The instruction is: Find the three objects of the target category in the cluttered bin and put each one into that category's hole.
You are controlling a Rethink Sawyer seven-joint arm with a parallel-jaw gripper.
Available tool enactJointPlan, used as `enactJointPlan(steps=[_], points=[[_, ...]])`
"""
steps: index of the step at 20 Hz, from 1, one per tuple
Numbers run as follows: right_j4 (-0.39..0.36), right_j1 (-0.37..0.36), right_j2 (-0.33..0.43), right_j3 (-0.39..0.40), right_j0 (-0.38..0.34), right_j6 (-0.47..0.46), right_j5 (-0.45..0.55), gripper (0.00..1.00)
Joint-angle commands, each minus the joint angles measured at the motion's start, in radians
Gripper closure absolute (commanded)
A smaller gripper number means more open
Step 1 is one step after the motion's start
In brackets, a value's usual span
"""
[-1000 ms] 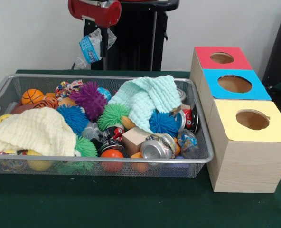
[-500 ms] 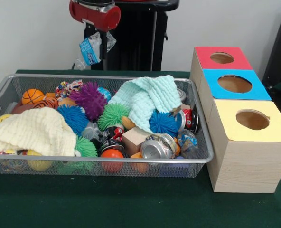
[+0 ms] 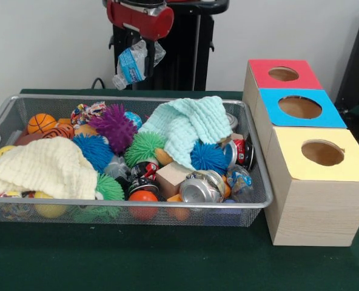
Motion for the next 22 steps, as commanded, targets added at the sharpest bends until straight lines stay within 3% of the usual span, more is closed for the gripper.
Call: enactJointPlan(steps=[1,22], points=[[0.074,0.031,-0.02,-0.056,0.017,0.27,0.122,1.0],[0.142,0.055,-0.074,-0.084,0.091,0.284,0.153,1.0]])
